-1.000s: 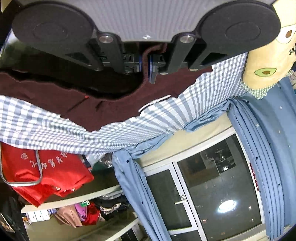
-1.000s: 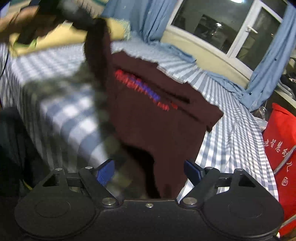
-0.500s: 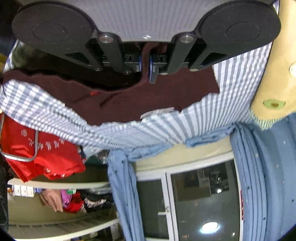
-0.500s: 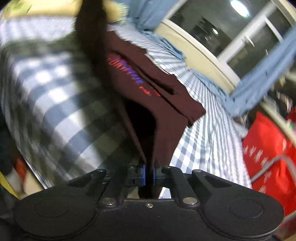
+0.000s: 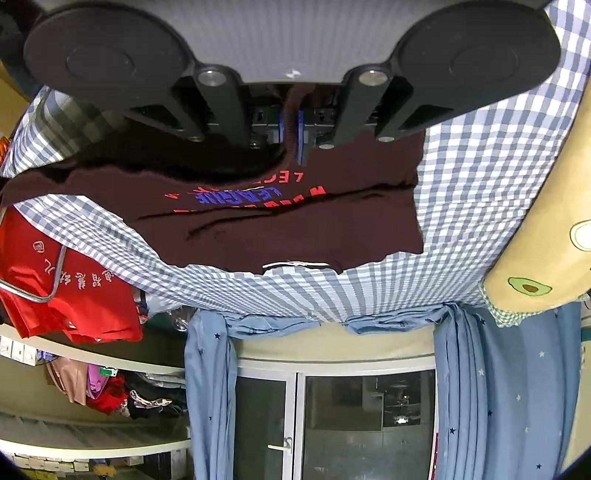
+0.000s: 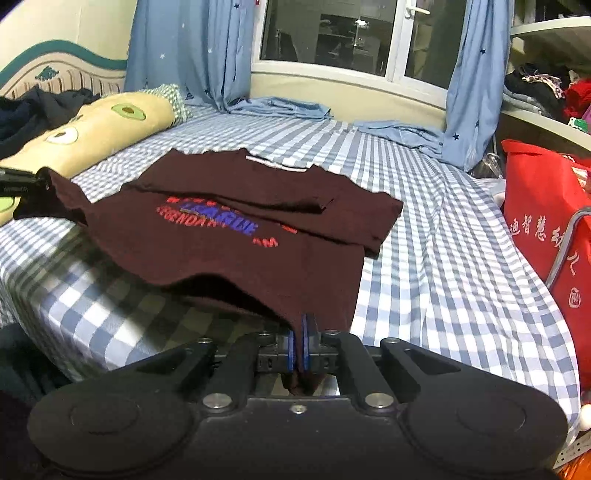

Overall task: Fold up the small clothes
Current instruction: 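Grasp the shirt hem with the left tool while the right tool grasps it too, then lift the hem with both tools and fold it over toward the collar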

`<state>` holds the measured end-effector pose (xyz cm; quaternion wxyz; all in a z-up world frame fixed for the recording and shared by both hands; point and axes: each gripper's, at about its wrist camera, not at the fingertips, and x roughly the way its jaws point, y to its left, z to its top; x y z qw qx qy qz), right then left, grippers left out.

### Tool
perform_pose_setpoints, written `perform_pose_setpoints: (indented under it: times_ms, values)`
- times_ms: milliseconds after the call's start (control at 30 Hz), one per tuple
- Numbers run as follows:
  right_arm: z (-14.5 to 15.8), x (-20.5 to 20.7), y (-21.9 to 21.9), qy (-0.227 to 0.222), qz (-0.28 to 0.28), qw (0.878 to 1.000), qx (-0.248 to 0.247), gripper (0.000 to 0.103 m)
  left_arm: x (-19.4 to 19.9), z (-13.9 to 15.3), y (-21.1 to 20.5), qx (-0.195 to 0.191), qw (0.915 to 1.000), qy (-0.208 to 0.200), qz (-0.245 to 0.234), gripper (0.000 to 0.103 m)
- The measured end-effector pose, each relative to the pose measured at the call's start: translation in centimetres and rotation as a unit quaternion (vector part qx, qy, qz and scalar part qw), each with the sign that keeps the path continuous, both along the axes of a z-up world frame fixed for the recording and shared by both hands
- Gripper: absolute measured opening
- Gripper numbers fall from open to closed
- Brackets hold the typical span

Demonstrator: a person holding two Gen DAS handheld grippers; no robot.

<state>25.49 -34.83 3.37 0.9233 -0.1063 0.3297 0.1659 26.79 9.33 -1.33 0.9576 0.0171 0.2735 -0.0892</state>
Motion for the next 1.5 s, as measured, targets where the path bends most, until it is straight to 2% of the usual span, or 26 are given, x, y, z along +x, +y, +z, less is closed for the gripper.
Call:
perform_pose_setpoints:
  times_ms: [267,467,567,667,767,833,933,1067,1167,1267,1333,1367,1400,1433,1467,1500]
  values:
    - [1.8,1.3,-0.7,0.001,-0.008,0.999,0.044,0.003,0.5,0.9,-0.1,-0.009,0.9998,0.006,0.016,0.006]
    - [4.3,5.7,-0.4,-0.026,0.016,0.999,0.04,0.003,3.2,3.1,0.5,-0.009,0.9993,-0.031,0.02,0.006]
    - [6.3,10.3,-0.2,-0.035,0.03,0.999,0.029,0.003,6.7,5.3,0.8,0.009,0.998,-0.062,0.011,0.006]
    - [8.6,15.9,0.8,-0.049,0.035,0.998,0.006,0.003,12.2,7.9,0.9,0.027,0.9964,-0.08,0.003,0.006]
    - [10.5,21.9,2.1,-0.067,0.035,0.997,-0.019,0.003,19.0,9.6,1.0,0.035,0.9967,-0.074,0.003,0.006]
    - [11.0,27.3,3.3,-0.065,0.028,0.997,-0.038,0.003,24.7,9.8,1.1,0.035,0.9978,-0.055,0.008,0.006]
    - [9.3,35.5,4.5,-0.036,0.009,0.998,-0.052,0.003,32.8,7.8,0.8,0.054,0.9982,-0.008,0.024,0.006]
    - [3.0,46.0,6.0,0.058,-0.018,0.996,-0.062,0.003,42.2,1.1,0.7,0.051,0.993,0.098,0.043,0.006]
    - [-2.5,51.0,7.4,0.123,-0.022,0.988,-0.091,0.003,45.6,-4.1,0.5,0.05,0.9855,0.155,0.046,0.006]
    - [-6.7,53.3,7.9,0.162,-0.03,0.982,-0.094,0.003,46.4,-6.9,0.6,0.041,0.984,0.166,0.05,0.007]
    - [-8.0,53.8,7.8,0.16,-0.035,0.983,-0.087,0.003,46.5,-7.1,0.7,0.036,0.9855,0.16,0.045,0.017]
    - [-8.3,53.9,7.7,0.161,-0.037,0.983,-0.082,0.005,46.7,-7.0,0.7,0.033,0.9853,0.163,0.042,0.028]
    - [-8.5,54.1,7.7,0.163,-0.039,0.983,-0.077,0.007,47.0,-7.0,0.9,0.037,0.9839,0.169,0.041,0.062]
    - [-8.6,54.4,7.6,0.167,-0.037,0.983,-0.074,0.011,47.2,-7.0,1.3,0.05,0.9826,0.172,0.049,0.085]
    - [-8.6,54.6,7.7,0.168,-0.034,0.983,-0.071,0.029,47.2,-7.0,2.5,0.061,0.9824,0.166,0.059,0.088]
    - [-8.5,54.9,7.7,0.171,-0.036,0.982,-0.068,0.063,47.2,-6.5,3.3,0.062,0.9837,0.157,0.062,0.088]
